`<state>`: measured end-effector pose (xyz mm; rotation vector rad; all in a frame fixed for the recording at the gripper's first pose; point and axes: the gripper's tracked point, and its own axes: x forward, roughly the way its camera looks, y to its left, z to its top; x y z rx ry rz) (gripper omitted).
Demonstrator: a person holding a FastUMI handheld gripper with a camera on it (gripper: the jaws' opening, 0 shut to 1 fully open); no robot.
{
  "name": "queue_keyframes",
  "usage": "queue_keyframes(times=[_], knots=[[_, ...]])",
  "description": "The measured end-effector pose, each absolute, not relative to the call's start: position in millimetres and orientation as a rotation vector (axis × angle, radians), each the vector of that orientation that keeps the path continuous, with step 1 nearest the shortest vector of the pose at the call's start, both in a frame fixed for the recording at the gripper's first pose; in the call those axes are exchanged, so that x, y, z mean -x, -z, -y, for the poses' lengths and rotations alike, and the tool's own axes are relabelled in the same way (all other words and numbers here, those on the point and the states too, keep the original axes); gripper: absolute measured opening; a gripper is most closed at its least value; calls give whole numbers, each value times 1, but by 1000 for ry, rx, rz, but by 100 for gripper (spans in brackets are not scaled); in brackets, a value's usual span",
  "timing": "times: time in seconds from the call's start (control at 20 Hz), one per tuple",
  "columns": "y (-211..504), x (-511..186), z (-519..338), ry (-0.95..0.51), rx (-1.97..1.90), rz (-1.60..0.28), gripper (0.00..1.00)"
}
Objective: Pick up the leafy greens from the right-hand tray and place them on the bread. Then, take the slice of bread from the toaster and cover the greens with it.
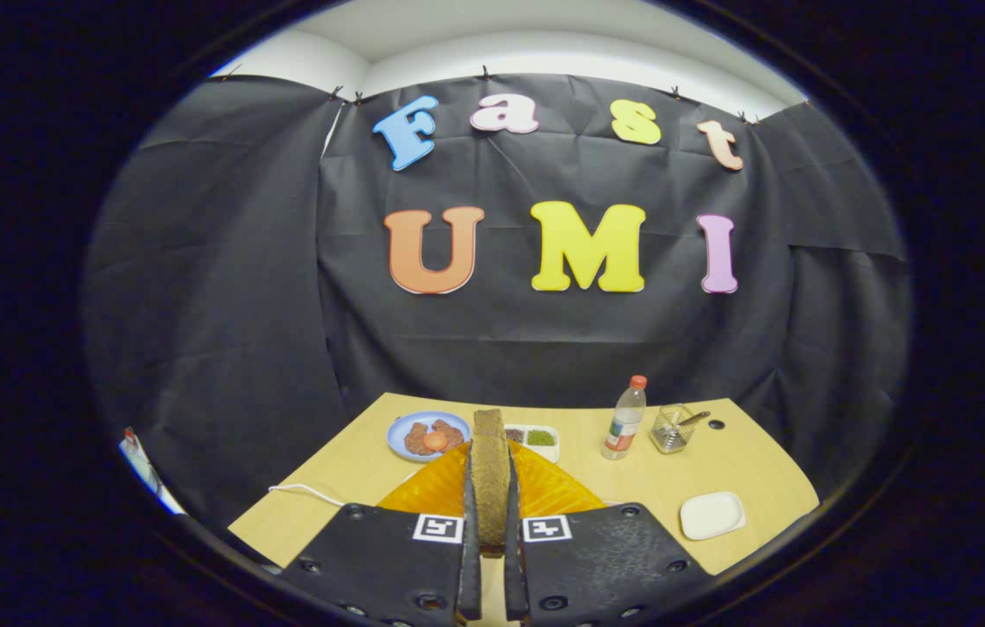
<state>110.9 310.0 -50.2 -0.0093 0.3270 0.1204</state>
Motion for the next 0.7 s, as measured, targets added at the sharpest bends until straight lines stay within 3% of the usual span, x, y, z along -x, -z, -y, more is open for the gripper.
queue_keyframes(times=[0.7], knots=[[176, -156, -229, -51, -46, -468, 10]])
